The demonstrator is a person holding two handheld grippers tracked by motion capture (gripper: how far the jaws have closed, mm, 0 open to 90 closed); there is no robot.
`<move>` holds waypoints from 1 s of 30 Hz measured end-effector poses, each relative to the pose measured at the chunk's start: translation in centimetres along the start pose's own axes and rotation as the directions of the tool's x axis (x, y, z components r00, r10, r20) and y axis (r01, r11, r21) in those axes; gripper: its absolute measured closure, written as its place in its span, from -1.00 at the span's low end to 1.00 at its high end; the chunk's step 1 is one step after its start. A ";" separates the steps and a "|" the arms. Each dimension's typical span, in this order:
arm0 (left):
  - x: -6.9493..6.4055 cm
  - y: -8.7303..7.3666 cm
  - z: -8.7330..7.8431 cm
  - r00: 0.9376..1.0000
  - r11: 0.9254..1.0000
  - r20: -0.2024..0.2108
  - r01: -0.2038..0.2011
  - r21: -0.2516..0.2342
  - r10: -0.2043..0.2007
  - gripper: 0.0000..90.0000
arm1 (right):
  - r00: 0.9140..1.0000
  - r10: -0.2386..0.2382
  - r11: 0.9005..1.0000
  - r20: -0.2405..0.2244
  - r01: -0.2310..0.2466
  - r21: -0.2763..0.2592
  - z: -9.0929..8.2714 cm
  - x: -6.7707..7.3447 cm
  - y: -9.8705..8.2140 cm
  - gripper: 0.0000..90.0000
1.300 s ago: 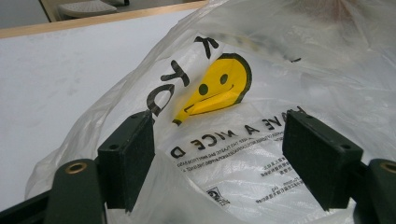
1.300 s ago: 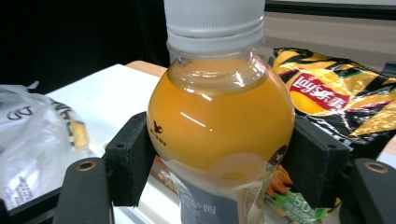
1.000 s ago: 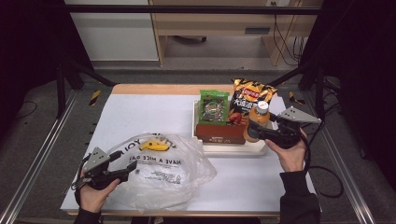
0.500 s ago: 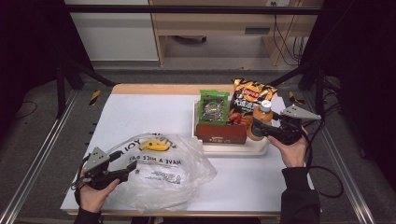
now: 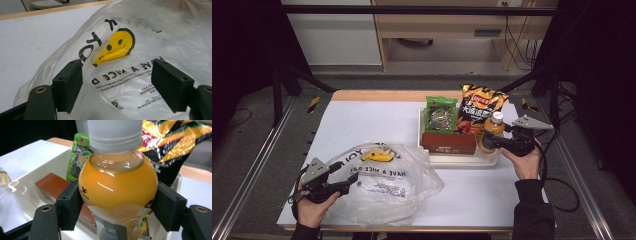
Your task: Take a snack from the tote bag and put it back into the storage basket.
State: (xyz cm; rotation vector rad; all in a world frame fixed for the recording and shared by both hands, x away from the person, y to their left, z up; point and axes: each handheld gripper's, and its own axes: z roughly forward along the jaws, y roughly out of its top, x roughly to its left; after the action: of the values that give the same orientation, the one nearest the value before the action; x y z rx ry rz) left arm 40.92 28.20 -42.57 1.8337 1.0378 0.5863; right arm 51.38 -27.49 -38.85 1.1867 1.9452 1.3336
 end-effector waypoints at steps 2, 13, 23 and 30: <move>0.0 0.0 0.0 1.000 1.000 0.000 0.000 0.000 0.000 -0.44 | 1.000 0.000 1.000 0.001 0.000 0.007 0.1 -0.1 -0.3 -0.32; 0.0 0.0 0.0 1.000 1.000 0.002 0.000 0.000 0.000 -0.44 | 1.000 0.018 0.998 -0.005 -0.018 0.063 1.1 -0.7 -1.9 -0.32; 0.0 0.0 0.0 1.000 1.000 0.002 0.000 0.001 0.000 -0.44 | 1.000 0.020 0.996 -0.010 -0.019 0.088 1.4 -1.1 -2.7 -0.33; 0.0 0.0 -0.1 1.000 1.000 0.005 -0.001 -0.001 0.002 -0.44 | 1.000 0.025 0.996 0.010 -0.026 0.090 1.3 -1.0 -2.6 -0.39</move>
State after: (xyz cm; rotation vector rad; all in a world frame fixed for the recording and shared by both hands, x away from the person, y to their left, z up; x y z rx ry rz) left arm 40.88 28.20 -42.51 1.8345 1.0325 0.5823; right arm 51.92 -28.11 -41.83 1.2614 2.0088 1.2629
